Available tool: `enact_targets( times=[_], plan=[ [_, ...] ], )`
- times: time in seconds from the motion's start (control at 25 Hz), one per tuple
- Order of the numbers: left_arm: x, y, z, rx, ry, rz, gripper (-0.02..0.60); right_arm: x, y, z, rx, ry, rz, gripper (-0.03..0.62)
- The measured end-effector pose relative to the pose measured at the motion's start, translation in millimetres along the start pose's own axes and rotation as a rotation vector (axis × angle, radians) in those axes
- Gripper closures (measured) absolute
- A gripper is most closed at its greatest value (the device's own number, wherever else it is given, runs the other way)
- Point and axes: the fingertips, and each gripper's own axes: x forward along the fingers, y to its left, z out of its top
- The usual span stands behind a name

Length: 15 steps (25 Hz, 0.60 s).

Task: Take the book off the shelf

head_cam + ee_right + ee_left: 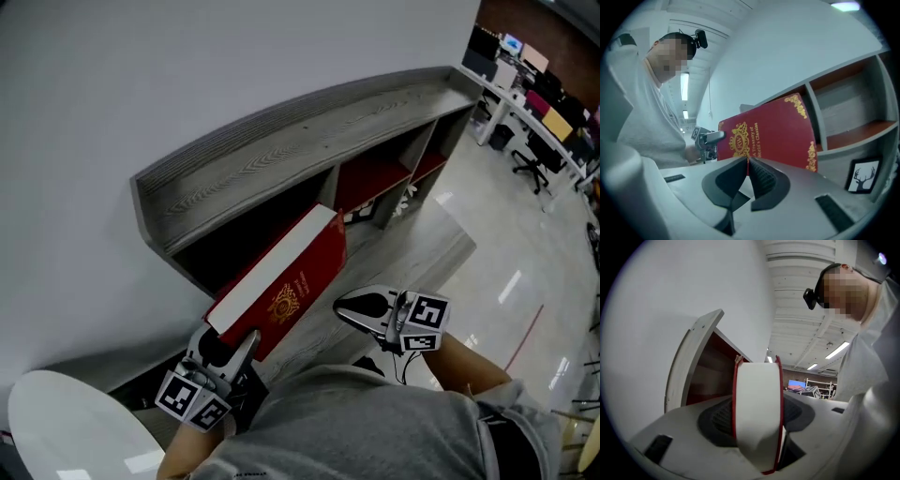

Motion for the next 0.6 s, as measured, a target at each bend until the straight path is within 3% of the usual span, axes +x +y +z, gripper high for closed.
enact_targets(
  times=[0.24, 0.6],
  plan=[
    [30.5, -24.4, -19.0, -0.083, 0.035, -0.128, 0.314, -53.0, -14.9, 7.8, 0.01, -0.092, -0.132, 0.559],
    [142.5, -88.5, -54.7, -0.119, 0.096, -0.34, 0.314, -183.3, -54.1, -1.9, -0.017, -0.149, -0.427, 0.559]
  ],
)
